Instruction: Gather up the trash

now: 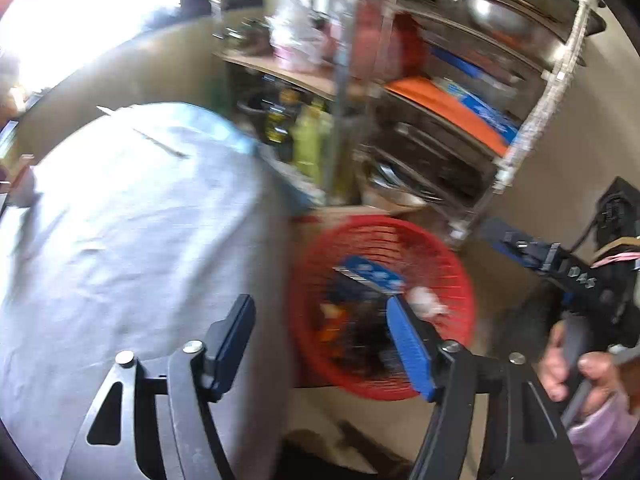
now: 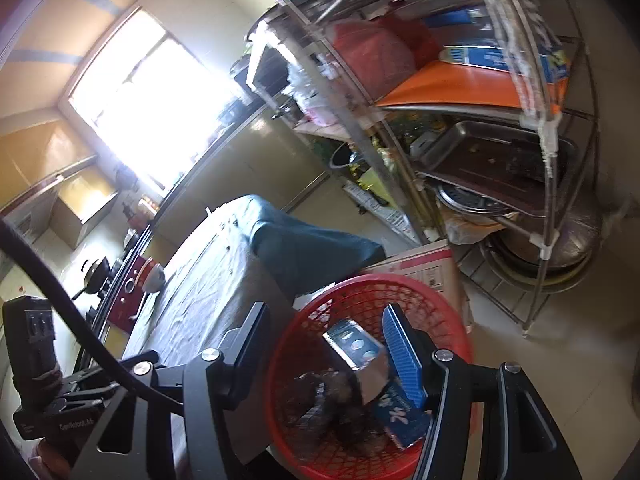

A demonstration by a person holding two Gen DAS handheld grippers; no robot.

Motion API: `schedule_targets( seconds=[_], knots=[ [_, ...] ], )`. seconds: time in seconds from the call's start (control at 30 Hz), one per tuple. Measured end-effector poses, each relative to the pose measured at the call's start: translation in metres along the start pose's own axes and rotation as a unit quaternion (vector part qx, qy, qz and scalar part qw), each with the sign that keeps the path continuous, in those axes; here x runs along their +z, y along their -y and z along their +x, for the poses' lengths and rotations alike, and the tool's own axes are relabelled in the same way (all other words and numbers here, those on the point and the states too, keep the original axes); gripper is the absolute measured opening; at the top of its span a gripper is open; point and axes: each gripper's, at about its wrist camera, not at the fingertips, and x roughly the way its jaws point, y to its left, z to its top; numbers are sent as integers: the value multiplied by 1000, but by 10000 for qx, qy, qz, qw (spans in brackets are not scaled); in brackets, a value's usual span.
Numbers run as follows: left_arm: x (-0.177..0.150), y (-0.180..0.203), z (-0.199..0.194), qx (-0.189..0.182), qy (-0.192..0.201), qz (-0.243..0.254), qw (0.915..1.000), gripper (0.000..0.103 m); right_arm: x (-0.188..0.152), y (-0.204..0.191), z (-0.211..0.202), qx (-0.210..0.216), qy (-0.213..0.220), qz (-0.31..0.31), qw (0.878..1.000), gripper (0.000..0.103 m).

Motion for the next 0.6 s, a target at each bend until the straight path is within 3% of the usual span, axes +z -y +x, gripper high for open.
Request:
schedule_targets(
  seconds=[0.2,0.4,0.6],
  knots=[
    [-28,-61,-45,1203,399,-470,9908,74,-14,-43,16,190,-294,-452,9984,63],
    [-58,-126,-95,2267,781,-991,9658,75,-38,-123,44,598,-721,-1165,9888,63],
    [-91,-184,-132,2755,907,-1586,9438,75,-70,-214,70,1011,-1034,-1837,9723,64]
  ],
)
